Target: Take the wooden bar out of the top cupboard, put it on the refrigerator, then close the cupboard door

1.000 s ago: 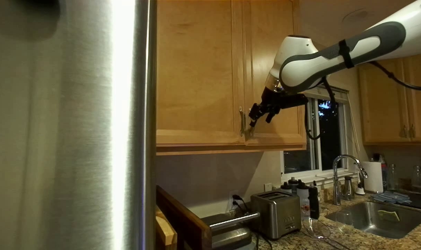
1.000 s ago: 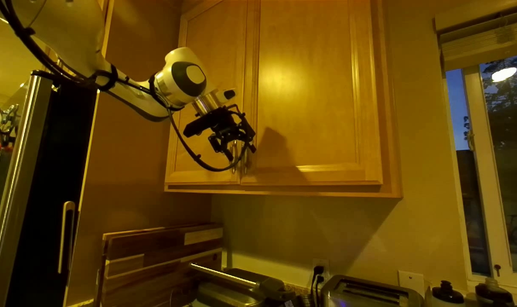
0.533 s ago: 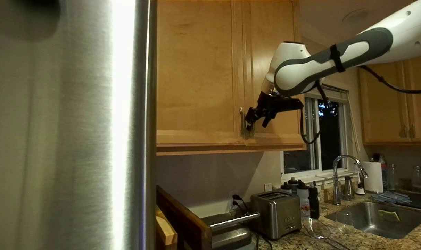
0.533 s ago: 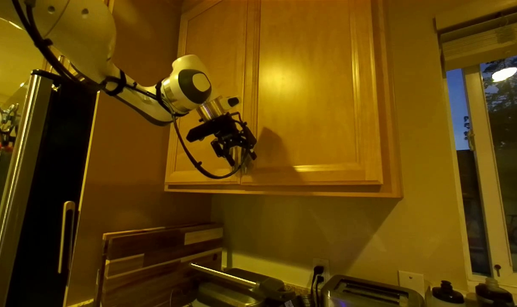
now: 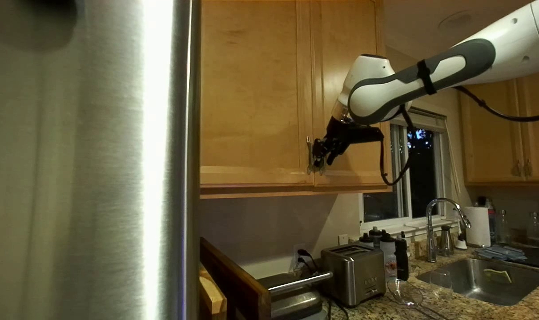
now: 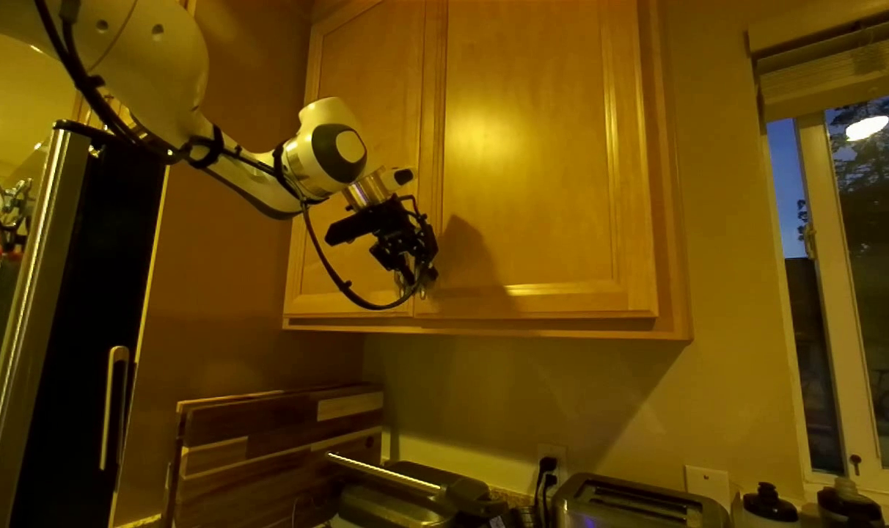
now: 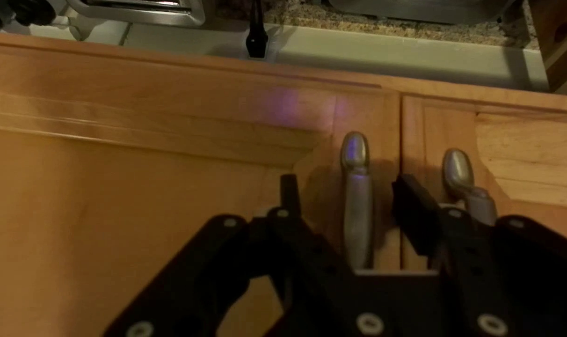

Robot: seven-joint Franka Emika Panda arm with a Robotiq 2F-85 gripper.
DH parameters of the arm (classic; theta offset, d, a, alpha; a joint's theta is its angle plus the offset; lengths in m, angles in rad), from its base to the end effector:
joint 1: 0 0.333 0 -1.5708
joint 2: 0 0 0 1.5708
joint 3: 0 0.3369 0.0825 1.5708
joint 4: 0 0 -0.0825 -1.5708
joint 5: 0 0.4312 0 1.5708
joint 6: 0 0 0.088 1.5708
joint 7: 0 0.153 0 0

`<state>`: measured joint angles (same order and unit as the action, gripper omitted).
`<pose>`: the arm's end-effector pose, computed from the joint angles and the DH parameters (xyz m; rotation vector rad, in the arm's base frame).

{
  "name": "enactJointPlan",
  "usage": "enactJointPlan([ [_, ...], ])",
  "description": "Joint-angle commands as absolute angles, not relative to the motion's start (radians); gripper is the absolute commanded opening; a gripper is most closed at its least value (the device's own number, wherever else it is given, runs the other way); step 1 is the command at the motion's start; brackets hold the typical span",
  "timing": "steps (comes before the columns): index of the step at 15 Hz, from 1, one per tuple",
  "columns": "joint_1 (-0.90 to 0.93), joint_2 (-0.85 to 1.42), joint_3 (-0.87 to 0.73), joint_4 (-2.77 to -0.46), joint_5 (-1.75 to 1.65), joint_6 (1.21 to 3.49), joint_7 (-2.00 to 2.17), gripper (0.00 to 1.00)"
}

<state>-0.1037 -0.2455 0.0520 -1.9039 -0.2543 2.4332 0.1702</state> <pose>0.6040 -0.0361 0.6775 2.7215 -0.1254 1.1271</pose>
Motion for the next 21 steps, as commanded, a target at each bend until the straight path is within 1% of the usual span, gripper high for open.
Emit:
enactJointPlan([
  [1,-0.096,-0.259,0.04,-1.912,-0.253,2.468,0.188,0.24],
  [2,-0.095,-0.261,0.041,-1.912,-0.252,2.463,0.188,0.19],
  [3,-0.092,-0.267,0.043,-1.92,-0.252,2.46,0.184,0.12],
  [4,-0.091,-0.273,0.044,-1.926,-0.252,2.455,0.182,0.08],
  [6,-0.089,-0.288,0.048,-1.943,-0.26,2.451,0.178,0.1],
  [7,-0.089,-0.296,0.046,-1.953,-0.26,2.457,0.171,0.06],
  [8,-0.087,-0.3,0.044,-1.958,-0.253,2.46,0.167,0.06],
  [9,-0.088,-0.307,0.042,-1.966,-0.254,2.455,0.16,0.09],
  [12,-0.088,-0.346,0.034,-2.001,-0.253,2.407,0.128,0.09],
  [17,-0.078,-0.539,-0.003,-2.156,-0.197,2.366,0.036,0.08],
  [21,-0.148,-0.709,0.011,-2.26,-0.232,2.277,0.121,0.08],
])
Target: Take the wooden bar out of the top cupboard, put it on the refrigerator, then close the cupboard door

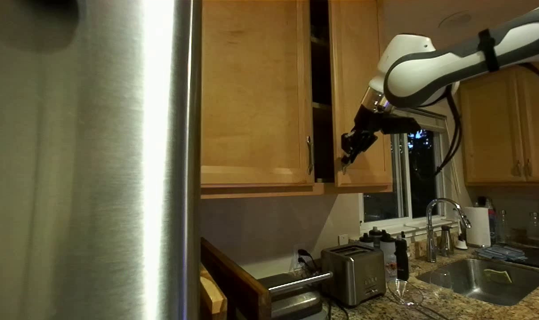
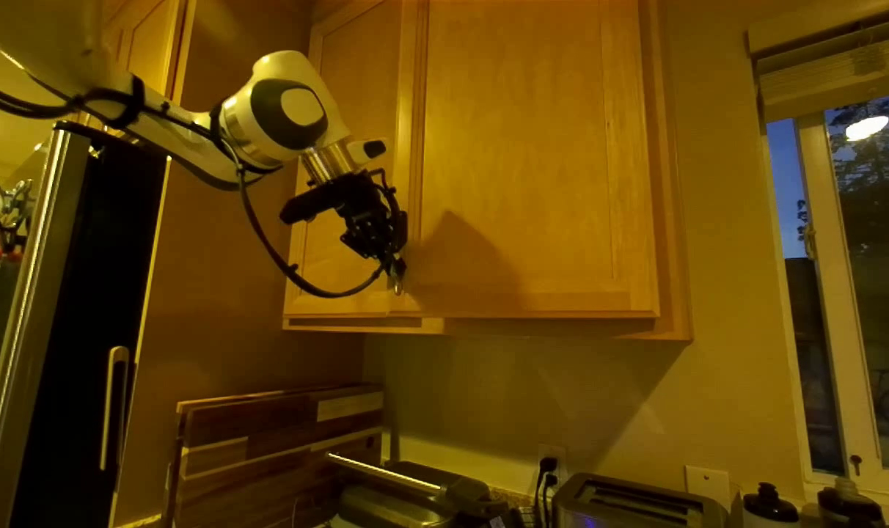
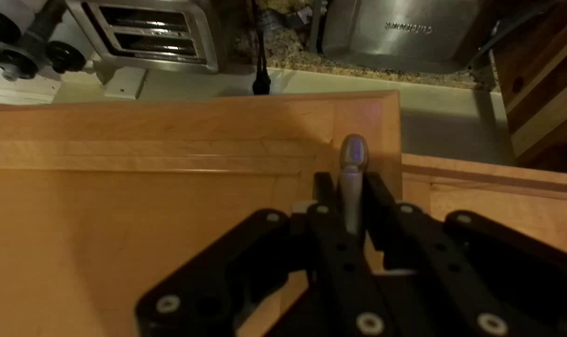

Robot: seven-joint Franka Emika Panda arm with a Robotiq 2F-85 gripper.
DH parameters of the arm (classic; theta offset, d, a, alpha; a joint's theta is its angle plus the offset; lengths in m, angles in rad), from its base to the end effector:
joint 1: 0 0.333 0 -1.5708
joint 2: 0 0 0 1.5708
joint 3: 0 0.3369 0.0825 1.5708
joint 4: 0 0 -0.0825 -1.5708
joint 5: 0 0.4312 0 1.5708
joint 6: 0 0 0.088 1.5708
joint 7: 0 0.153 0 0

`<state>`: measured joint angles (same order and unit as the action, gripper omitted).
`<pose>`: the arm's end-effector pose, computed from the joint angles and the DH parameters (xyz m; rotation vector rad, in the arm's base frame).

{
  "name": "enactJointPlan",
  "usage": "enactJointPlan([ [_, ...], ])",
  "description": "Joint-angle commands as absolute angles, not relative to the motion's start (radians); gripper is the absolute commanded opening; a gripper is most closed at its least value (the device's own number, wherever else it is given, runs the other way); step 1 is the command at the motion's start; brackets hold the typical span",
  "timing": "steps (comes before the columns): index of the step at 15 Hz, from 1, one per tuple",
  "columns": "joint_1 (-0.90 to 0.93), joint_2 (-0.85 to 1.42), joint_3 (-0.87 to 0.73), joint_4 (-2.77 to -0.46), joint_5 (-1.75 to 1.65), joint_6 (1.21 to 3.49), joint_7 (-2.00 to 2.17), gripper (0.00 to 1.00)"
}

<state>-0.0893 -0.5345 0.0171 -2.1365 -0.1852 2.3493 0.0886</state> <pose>0.4997 -0.0430 0.6824 2.7611 -0.1122 1.0842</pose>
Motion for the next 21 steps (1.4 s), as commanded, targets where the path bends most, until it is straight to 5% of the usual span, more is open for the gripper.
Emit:
enactJointPlan([
  [1,-0.171,-0.756,0.017,-2.284,-0.244,2.242,0.15,0.08],
  [7,-0.259,-0.949,0.029,-2.345,-0.304,1.962,0.201,0.08],
  [8,-0.248,-0.957,0.025,-2.344,-0.302,1.897,0.178,0.41],
  [11,-0.187,-0.975,0.003,-2.343,-0.253,1.761,0.113,0.53],
  [18,-0.026,-0.986,0.034,-2.348,-0.042,1.606,0.109,0.99],
  [21,-0.016,-0.96,0.094,-2.331,-0.029,1.717,0.132,1.0],
])
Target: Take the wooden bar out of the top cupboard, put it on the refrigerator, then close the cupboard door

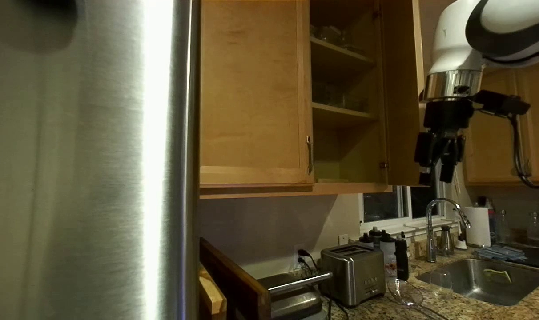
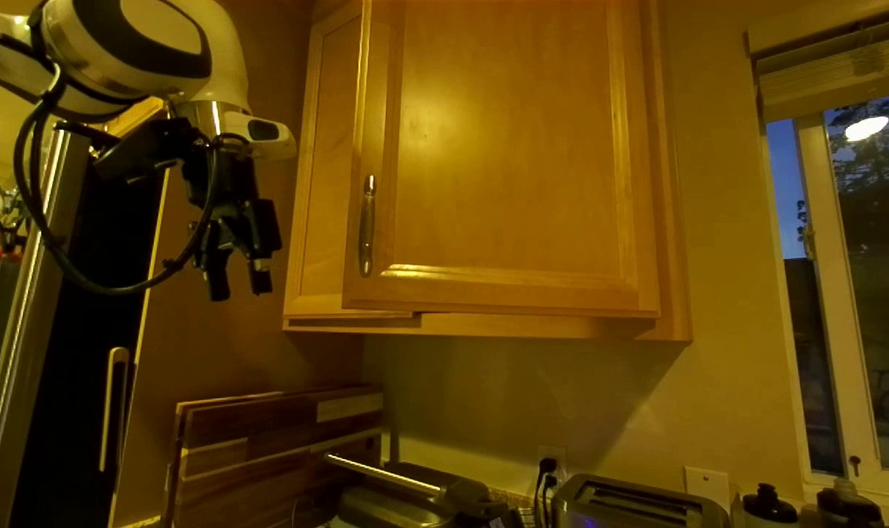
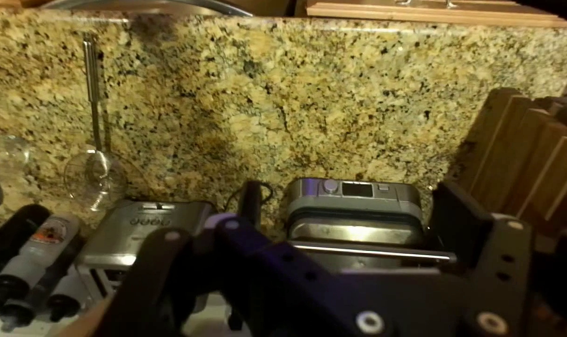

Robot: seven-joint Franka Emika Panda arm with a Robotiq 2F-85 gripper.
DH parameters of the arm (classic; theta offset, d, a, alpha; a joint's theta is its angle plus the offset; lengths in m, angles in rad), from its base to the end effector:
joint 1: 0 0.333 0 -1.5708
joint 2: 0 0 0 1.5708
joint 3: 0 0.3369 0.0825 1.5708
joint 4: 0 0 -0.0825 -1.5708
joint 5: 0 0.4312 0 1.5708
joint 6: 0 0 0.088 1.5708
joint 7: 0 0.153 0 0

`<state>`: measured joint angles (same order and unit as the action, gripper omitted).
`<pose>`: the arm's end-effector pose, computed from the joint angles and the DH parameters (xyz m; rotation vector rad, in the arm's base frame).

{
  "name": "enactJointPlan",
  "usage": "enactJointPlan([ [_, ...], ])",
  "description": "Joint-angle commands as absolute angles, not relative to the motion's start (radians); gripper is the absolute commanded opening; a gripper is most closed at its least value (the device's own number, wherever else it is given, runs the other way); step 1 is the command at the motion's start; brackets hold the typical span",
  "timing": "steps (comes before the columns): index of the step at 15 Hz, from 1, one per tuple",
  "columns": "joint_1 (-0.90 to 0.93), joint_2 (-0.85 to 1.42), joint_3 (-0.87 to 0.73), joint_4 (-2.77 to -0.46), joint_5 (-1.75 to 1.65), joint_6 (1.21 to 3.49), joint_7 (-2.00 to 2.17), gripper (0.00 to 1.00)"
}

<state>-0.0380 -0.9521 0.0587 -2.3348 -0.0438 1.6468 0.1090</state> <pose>0.3067 0.0067 0.6324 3.0324 -0.1655 0.4092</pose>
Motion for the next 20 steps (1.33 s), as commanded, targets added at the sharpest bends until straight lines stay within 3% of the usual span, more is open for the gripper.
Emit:
enactJointPlan([
  [1,-0.028,-0.929,0.118,-2.314,-0.053,1.764,0.15,1.0],
  [7,-0.101,-0.819,0.176,-2.282,-0.234,1.93,0.191,1.0],
  [20,-0.247,-0.799,0.117,-2.271,-0.698,1.75,0.212,1.0],
])
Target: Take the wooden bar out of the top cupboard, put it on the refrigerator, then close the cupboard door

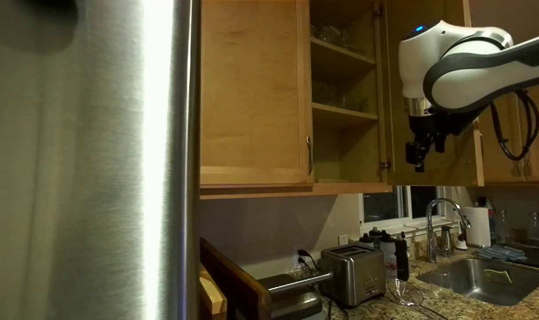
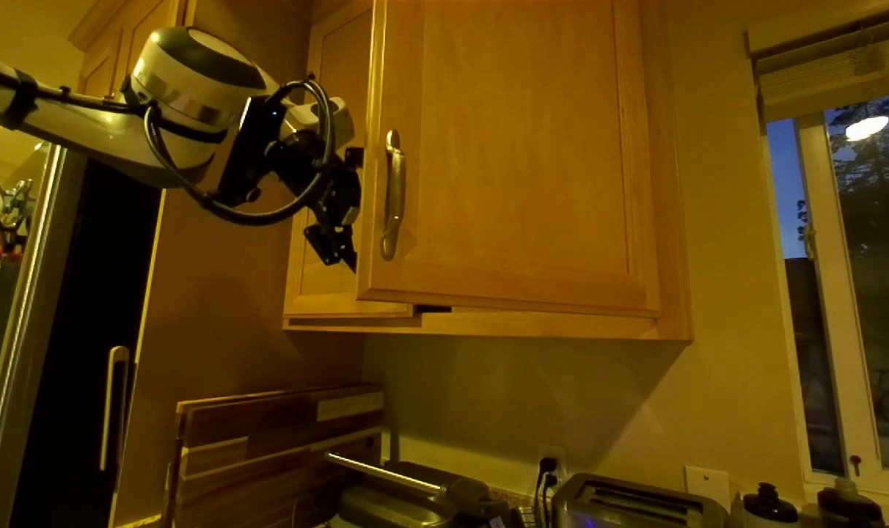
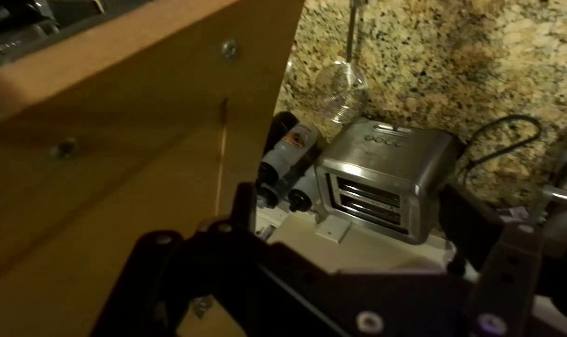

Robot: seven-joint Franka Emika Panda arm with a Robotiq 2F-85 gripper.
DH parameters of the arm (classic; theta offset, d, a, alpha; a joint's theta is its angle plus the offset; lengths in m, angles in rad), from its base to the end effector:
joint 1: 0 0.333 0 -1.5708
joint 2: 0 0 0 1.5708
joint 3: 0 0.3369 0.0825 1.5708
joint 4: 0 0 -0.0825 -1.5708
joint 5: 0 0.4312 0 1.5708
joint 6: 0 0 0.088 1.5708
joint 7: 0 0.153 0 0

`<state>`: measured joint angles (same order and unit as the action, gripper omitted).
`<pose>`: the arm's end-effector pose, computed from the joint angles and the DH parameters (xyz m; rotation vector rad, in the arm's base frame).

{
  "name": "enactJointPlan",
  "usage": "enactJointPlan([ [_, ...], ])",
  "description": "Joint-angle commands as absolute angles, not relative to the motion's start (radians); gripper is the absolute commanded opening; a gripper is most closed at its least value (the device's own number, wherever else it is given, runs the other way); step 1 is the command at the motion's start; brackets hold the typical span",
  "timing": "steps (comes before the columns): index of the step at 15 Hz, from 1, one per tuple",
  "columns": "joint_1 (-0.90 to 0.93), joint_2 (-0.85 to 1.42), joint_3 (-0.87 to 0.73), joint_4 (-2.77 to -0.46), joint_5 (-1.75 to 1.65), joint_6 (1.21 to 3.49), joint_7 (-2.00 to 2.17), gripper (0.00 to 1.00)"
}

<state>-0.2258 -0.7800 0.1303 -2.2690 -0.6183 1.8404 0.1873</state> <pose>0.3706 -0.0920 0.6611 2.3870 -0.2888 0.4484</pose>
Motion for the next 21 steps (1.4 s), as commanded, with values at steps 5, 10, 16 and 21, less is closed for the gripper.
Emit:
enactJointPlan([
  [5,-0.216,-0.818,0.049,-2.271,-0.805,1.569,0.213,1.0],
  [10,-0.092,-0.813,-0.018,-2.241,-0.732,1.679,0.172,1.0],
  [16,-0.002,-0.683,-0.034,-2.134,-0.526,1.887,0.158,1.0],
  [21,-0.025,-0.551,-0.012,-2.053,-0.302,1.997,0.16,1.0],
])
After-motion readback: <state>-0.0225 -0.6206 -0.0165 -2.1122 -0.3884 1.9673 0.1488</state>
